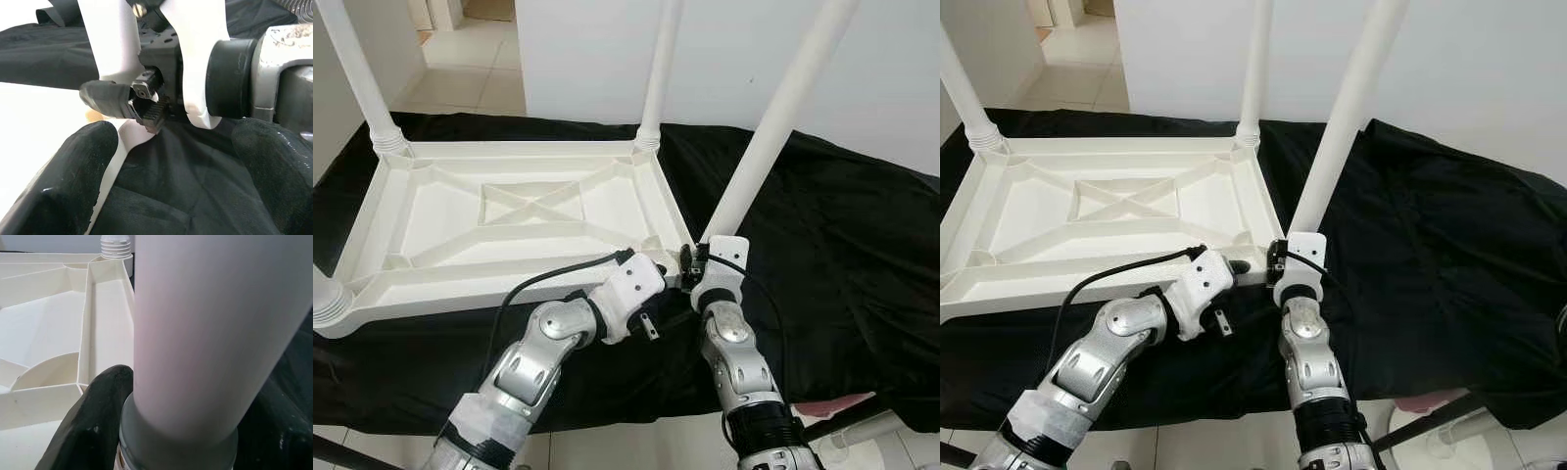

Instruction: Building children table

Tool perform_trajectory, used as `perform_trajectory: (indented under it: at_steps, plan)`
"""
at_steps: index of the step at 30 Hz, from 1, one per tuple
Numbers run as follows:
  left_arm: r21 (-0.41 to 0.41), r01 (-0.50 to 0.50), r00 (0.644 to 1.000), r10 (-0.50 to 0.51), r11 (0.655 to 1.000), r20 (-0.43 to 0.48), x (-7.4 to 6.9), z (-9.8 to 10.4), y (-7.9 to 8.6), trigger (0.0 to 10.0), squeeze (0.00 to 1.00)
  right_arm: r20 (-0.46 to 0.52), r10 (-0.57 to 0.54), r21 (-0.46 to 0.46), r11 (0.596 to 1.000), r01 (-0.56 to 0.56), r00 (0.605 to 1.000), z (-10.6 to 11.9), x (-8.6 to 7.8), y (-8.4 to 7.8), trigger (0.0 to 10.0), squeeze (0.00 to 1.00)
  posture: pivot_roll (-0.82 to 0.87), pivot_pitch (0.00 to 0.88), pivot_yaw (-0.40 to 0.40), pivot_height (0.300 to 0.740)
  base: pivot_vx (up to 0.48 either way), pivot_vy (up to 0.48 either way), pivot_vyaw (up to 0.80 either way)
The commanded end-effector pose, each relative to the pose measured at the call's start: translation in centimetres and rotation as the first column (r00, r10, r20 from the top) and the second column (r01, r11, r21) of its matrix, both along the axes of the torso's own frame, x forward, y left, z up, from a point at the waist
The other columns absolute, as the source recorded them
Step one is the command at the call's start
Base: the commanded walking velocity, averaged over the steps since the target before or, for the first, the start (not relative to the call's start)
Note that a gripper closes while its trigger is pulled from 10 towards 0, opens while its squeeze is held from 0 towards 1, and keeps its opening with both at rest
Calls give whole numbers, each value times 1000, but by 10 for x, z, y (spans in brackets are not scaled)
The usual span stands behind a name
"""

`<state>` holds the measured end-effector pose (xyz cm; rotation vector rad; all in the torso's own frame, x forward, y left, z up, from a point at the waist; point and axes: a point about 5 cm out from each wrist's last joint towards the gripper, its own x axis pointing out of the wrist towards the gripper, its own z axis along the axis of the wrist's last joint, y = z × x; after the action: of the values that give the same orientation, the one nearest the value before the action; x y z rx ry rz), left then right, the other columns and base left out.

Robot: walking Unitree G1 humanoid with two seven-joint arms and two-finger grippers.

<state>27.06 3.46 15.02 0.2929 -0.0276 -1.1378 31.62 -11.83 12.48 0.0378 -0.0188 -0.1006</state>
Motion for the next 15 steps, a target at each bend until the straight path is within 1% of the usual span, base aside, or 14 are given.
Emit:
perform_trajectory:
  at_steps: [1,7,8,9,10,13,15]
  plan:
    - [-1,-31,999,31,1000,11,-1,-1,-3,10000,0,-34,-16,-3,1000,16,999,-5,-2,-5,10000,0,-32,32,-97,740,0,0,0]
    - [1,-36,999,36,999,12,-1,-1,-1,10000,0,-30,-33,-10,999,32,999,-5,-3,-6,10000,0,-26,36,-99,740,0,0,0]
    - [2,-38,999,38,999,11,-1,-1,-1,10000,0,-26,-35,-13,999,35,999,-5,-3,-6,10000,16,-25,37,-99,740,0,0,0]
    - [3,-39,999,39,999,12,-1,-1,0,10000,0,-25,-37,-15,999,37,999,-5,-4,-5,10000,129,-25,37,-99,740,0,0,0]
    - [6,-43,999,42,999,14,0,-2,0,10000,0,-21,-27,-8,1000,27,999,-5,-4,-5,10000,1000,-25,38,-99,740,0,0,0]
    - [6,-48,999,48,999,15,1,-2,1,10000,0,-13,-13,0,1000,13,1000,-5,-4,-4,10000,1000,-28,39,-97,740,0,0,0]
    - [-11,-52,999,52,999,13,0,-1,3,10000,0,10,-8,-3,1000,8,1000,-2,-4,-5,10000,1000,-37,44,-89,740,0,0,0]
